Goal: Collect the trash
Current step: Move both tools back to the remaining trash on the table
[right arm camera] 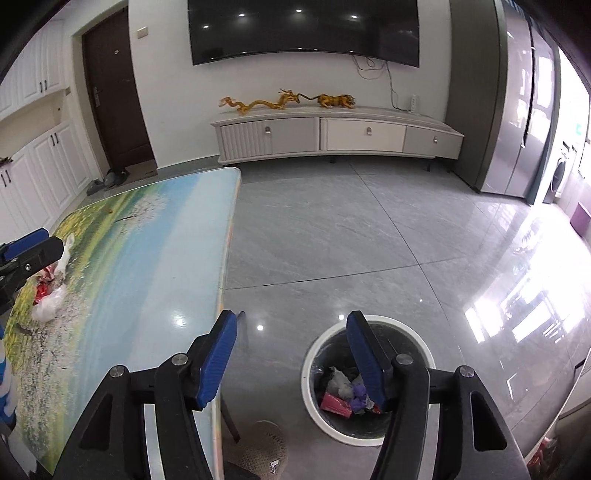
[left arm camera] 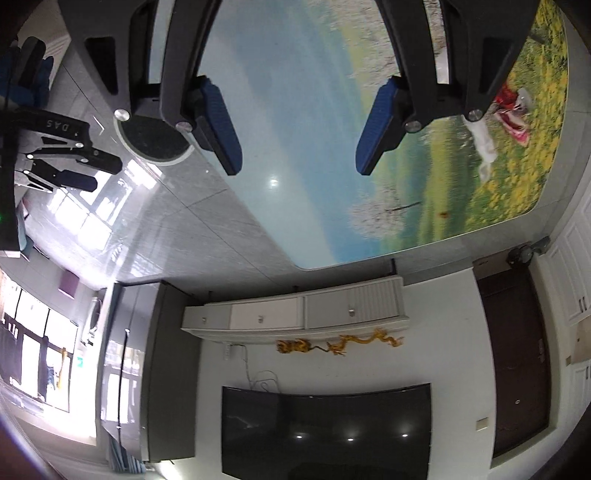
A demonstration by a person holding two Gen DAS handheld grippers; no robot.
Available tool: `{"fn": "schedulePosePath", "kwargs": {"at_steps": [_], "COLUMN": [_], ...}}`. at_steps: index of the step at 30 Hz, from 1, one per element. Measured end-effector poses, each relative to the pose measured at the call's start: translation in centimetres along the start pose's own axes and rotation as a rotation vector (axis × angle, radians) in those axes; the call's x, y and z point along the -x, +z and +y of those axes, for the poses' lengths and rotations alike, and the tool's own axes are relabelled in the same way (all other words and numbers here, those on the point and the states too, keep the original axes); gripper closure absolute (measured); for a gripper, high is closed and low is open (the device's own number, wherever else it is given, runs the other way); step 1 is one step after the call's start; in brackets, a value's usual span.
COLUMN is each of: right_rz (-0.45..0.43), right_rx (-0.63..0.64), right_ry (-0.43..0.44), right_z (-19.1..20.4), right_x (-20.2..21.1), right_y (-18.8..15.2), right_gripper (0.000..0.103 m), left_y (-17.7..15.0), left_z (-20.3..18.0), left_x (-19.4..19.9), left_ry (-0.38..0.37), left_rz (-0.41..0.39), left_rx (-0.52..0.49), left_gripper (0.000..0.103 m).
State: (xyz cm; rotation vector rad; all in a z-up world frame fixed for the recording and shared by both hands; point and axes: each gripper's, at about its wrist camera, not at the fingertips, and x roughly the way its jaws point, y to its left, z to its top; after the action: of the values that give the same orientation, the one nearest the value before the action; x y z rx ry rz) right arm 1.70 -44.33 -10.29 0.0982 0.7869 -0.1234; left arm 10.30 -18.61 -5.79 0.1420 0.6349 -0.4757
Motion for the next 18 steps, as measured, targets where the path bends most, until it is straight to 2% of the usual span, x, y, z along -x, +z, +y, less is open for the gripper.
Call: {"fn": "schedulePosePath", "kwargs": {"at_steps": [9,18], "right_rz": [-0.011,-0.006], "right_rx": [0.134,0.200], "right_ry": [0.087,0.112], "right_z": [8.5,14.0], "right_x": [0.1,0.3], "right_y": [1.7,1.5], "right_gripper": [0.043,0.043], "left_y": [-2.7,-5.1], "left_z": [10.2,14.7], "left_x": [3.9,7.2], "left_ry": [0.159,0.251], "left_rz": [-0.026,-0.067], "left_rx": [0.162,0.222], "left_gripper": [0.041,0.041]}}
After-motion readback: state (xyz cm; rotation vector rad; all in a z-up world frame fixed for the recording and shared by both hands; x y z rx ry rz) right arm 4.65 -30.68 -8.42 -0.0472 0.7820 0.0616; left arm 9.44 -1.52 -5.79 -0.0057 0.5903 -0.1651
